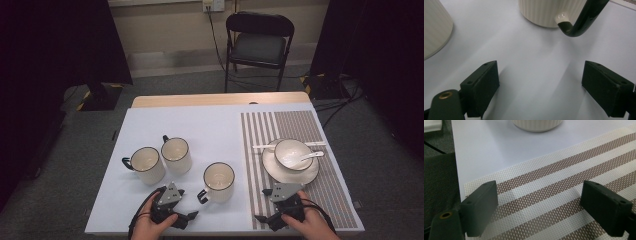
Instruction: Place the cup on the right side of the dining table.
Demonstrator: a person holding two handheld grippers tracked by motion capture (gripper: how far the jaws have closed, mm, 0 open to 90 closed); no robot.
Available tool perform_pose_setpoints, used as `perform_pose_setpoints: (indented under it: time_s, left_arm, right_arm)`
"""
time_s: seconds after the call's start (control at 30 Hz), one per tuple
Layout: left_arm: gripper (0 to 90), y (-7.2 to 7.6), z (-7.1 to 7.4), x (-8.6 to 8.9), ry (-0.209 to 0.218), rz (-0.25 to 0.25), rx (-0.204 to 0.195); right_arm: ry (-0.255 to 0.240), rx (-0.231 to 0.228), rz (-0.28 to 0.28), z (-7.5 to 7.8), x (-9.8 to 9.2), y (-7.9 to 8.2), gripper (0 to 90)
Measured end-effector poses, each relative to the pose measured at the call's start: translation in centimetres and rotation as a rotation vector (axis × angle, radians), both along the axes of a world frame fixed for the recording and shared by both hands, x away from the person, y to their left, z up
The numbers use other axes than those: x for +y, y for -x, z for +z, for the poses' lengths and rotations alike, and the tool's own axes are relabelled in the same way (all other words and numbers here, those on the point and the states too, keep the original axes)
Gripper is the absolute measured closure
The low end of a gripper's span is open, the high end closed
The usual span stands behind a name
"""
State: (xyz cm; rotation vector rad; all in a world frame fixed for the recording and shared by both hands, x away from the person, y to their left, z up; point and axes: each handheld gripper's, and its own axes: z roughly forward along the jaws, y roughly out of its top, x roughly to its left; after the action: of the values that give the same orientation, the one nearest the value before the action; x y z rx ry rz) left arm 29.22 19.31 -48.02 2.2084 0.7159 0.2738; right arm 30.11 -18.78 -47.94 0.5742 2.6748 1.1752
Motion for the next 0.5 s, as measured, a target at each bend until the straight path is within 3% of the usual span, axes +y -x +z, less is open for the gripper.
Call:
perform_pose_setpoints:
  time_s: [0.27,0.5]
  left_arm:
    - [13.4,0.11,0.01,-0.21,-0.021,-0.005,-0.017]
    - [14.5,-0.01,0.28,-0.51,-0.038,0.000,-0.004]
  right_arm:
    - [0.002,0.000,0.000,0.02,0.02,0.00,13.4]
    - [0.006,0.001,0.001,0.06,0.05,-0.01,13.4]
